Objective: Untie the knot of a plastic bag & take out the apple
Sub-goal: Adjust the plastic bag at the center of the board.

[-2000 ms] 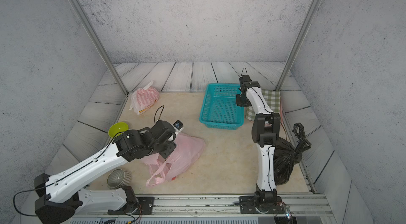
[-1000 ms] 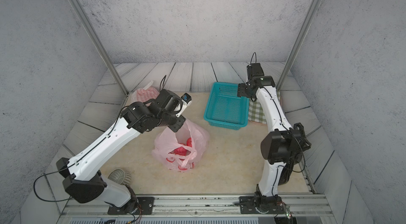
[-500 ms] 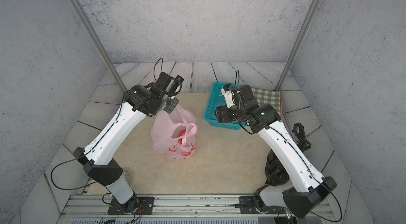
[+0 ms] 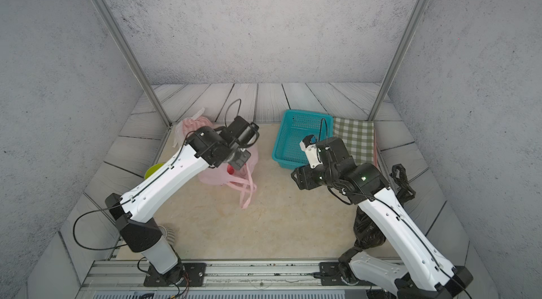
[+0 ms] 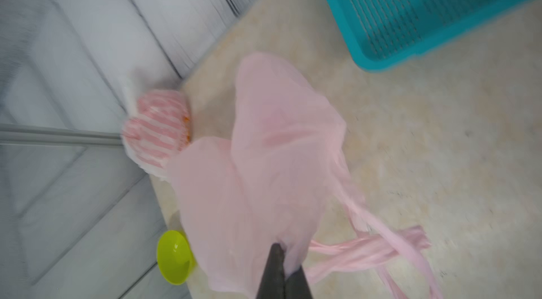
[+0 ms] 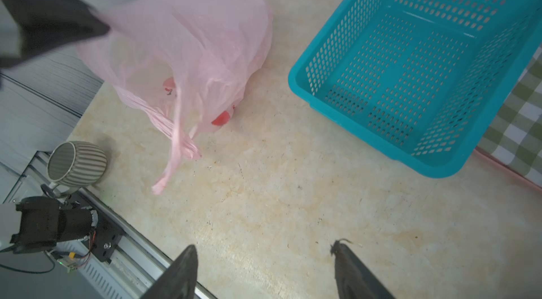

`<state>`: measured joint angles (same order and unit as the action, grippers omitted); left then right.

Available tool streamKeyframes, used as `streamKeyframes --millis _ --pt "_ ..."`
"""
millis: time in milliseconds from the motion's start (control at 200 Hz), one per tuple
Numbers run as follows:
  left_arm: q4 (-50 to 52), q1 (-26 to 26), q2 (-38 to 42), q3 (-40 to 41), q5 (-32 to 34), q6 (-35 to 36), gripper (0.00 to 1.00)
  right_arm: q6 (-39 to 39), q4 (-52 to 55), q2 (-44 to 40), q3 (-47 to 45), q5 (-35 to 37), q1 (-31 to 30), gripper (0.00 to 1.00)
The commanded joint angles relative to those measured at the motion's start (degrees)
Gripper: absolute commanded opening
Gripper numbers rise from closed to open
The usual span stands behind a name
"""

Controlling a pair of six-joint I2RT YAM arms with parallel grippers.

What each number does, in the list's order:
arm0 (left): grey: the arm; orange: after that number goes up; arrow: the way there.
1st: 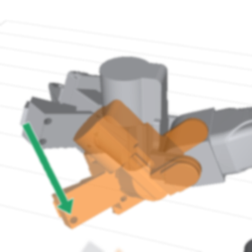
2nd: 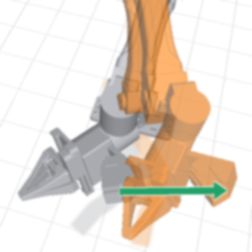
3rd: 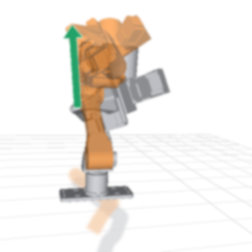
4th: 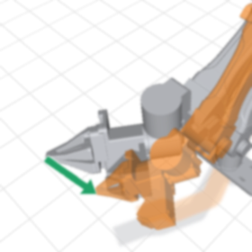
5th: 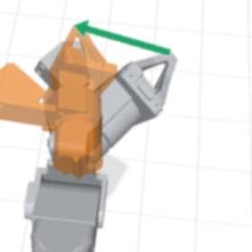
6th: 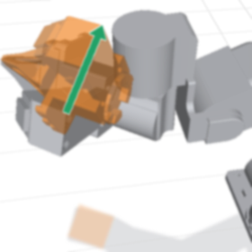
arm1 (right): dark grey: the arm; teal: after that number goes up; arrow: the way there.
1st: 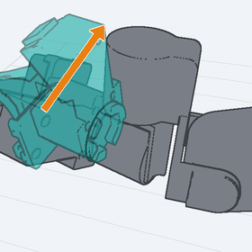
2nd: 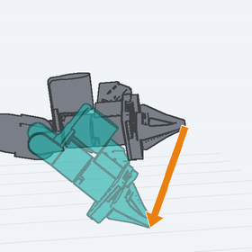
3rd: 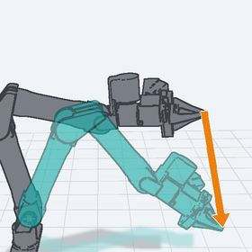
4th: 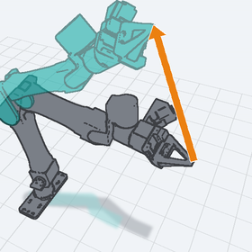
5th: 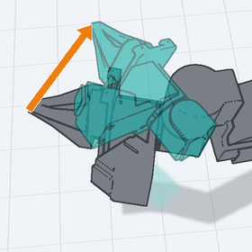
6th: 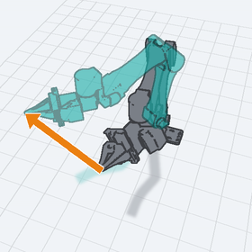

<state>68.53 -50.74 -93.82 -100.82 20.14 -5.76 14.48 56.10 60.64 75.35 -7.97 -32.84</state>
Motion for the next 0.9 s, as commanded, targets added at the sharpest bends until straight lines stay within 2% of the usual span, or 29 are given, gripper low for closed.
streamKeyframes --millis 0,65,145,305,470,560,696,776,896 --pt "-12.7 -3.9 9.4 16.7 -10.3 -9.2 0.00 0.5 1.4 -3.8 -3.4 -1.3 -0.4 0.74" --pt "-19.0 -3.7 13.1 25.3 -11.3 -11.4 0.00 1.2 0.6 -4.9 -5.8 -2.2 -0.3 0.74" --pt "-18.3 -2.2 12.5 27.4 -10.0 -11.5 0.00 2.3 -1.3 -5.1 -8.2 -5.5 -0.6 0.73" --pt "-13.8 -1.8 10.4 21.7 -8.0 -9.9 0.00 6.6 -11.0 -6.2 -13.4 -16.3 -3.0 0.72" --pt "-15.0 -1.8 11.1 16.4 -14.1 -10.1 0.00 12.2 -26.1 -9.0 -22.0 -20.1 -8.3 0.69" --pt "-15.9 -1.8 10.8 15.3 -16.8 -11.1 0.00 15.0 -36.9 -10.8 -28.6 -16.1 -12.8 0.67" --pt "-17.4 -1.8 10.6 15.2 -20.7 -12.3 0.00 14.6 -51.1 -10.1 -36.8 -0.4 -20.8 0.61" --pt "-17.8 -2.2 11.3 14.8 -23.3 -13.6 0.00 13.7 -55.5 -7.6 -38.2 5.4 -23.0 0.61" --pt "-18.3 -2.6 13.0 14.8 -24.6 -15.0 0.00 14.1 -57.5 -4.0 -37.3 8.4 -23.2 0.59"
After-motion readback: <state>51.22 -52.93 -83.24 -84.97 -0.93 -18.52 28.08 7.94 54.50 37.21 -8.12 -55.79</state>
